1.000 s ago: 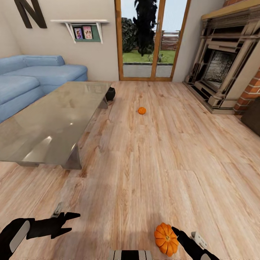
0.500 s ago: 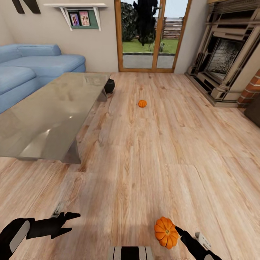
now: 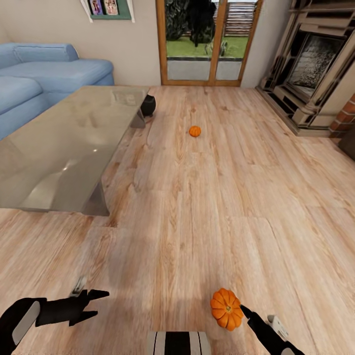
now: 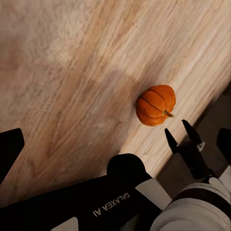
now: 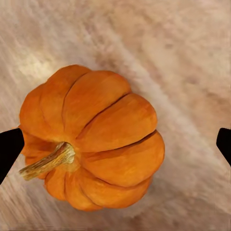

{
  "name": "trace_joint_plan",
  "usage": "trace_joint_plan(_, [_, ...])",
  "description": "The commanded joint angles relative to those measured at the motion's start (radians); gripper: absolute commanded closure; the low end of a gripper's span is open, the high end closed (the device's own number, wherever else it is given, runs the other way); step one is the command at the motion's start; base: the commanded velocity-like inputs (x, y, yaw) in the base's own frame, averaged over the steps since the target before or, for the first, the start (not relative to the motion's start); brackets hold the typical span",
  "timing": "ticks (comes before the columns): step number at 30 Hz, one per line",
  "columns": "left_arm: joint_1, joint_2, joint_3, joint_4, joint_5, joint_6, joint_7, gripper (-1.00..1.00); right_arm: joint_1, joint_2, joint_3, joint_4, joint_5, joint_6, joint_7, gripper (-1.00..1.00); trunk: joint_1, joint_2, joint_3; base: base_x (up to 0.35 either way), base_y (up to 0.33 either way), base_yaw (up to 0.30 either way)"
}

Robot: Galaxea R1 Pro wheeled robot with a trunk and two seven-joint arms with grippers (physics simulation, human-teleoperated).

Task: Place each of the two pumpkins and all three candles from the living room inside a cabinet in the living room (use any cabinet), then make sure every cabinet is closed, and position the cauldron so it is next to a table in the living room.

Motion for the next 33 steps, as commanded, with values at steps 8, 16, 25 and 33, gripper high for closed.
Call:
trace_joint_plan(8, [0.0, 0.051, -0.009, -0.001, -0.012, 0.014, -0.31, -1.0, 0.0, -0.029, -0.032, 0.001, -0.027, 0.069, 0.114, -1.0, 0.004, -0.002, -0.031, 0.0, 0.0, 0.0])
trace_joint_plan(16, [0.0, 0.066, -0.01, -0.002, -0.016, 0.014, -0.361, -1.0, -0.003, -0.064, -0.079, 0.0, -0.051, 0.083, 0.126, -1.0, 0.007, -0.004, -0.062, 0.0, 0.0, 0.0])
trace_joint_plan(25, [0.0, 0.069, -0.01, -0.002, -0.016, 0.014, -0.364, -1.0, -0.002, -0.058, -0.088, 0.0, -0.042, 0.083, 0.123, -1.0, 0.011, -0.006, -0.097, 0.0, 0.0, 0.0])
trace_joint_plan(33, [0.0, 0.069, -0.01, -0.002, -0.016, 0.014, -0.364, -1.0, -0.002, -0.054, -0.086, 0.0, -0.038, 0.081, 0.122, -1.0, 0.015, -0.008, -0.128, 0.0, 0.0, 0.0])
